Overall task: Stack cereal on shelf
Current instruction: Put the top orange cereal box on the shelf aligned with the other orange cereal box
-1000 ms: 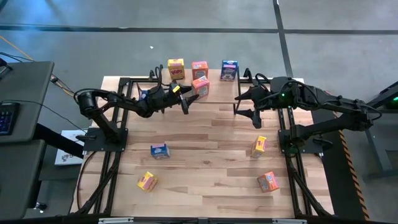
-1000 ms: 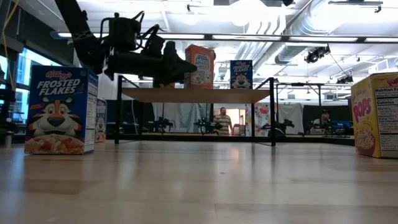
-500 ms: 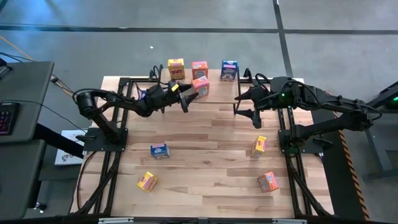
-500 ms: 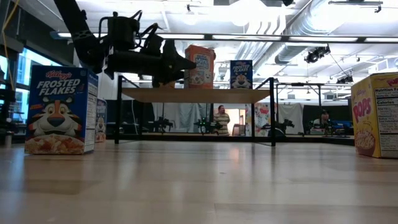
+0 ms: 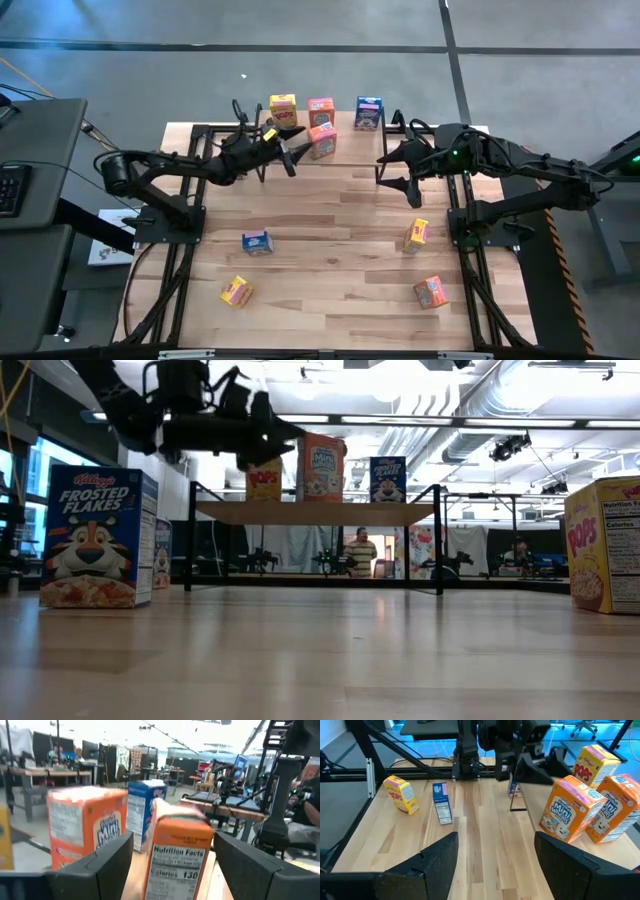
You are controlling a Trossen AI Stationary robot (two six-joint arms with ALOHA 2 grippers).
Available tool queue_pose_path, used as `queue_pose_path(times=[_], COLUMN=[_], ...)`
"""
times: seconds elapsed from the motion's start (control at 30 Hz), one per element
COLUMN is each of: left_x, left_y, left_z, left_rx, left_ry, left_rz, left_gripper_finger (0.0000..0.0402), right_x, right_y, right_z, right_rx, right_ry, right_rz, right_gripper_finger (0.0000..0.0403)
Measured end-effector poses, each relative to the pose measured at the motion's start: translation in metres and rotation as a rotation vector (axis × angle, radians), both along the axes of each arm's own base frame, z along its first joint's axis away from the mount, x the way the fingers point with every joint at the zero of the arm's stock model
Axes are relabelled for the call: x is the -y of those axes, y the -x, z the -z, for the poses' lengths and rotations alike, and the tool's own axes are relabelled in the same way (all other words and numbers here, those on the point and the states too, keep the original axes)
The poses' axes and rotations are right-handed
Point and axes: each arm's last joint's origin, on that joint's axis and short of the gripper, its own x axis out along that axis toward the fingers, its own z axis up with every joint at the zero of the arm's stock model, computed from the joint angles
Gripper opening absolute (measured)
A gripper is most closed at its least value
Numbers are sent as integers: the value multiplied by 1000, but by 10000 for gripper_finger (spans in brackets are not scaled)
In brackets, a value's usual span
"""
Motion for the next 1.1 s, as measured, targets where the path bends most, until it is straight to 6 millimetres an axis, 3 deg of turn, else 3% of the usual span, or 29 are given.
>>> queue_pose_path(times=[0.23,0.4,0.8,1.1], left_x=[7,19,65,80], left_y=[13,14,-6,-10], left_z=[-28,-36,-23,-6], left_rx=[90,128,-13,-185], left_ry=[-63,-58,-140,-62], left_rz=[2,108,340,242], left_gripper_finger=[268,268,268,268], right_x=[0,0,0,0], right_y=[0,0,0,0], right_z=[0,0,0,0], right_rx=[0,0,1,3], right_ry=[0,0,-5,-50], right_rz=[0,0,3,24], right_gripper_finger=[256,256,256,256])
